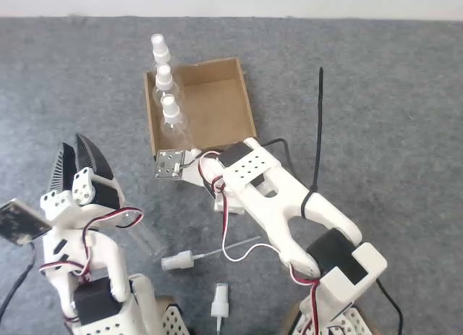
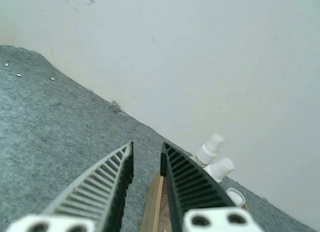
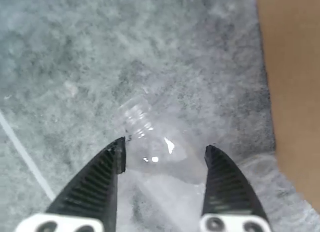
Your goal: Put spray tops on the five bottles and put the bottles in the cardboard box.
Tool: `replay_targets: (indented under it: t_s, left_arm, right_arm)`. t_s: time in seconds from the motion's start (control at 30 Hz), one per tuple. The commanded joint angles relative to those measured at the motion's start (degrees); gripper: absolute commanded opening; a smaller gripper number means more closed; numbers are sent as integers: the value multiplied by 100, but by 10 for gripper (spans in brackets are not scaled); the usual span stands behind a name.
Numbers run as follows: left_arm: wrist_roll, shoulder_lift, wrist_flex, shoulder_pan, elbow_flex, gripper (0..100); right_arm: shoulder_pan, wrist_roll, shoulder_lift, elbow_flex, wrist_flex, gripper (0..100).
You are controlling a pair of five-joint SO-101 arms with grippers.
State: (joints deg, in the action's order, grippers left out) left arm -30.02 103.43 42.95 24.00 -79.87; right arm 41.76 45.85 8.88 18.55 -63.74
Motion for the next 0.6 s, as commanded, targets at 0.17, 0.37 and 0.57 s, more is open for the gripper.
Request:
replay_targets:
  t_s: [0.17, 0.37, 0.57]
  left_arm:
    - [44, 88, -176, 44, 40, 84]
    - [44, 88, -158, 44, 31, 84]
    - [44, 88, -185, 44, -22, 84]
  right_arm:
    - [-92, -659, -145, -299, -716, 71]
    - [-426, -1574, -145, -712, -1262, 70]
    - [-848, -2585, -145, -800, -1464, 72]
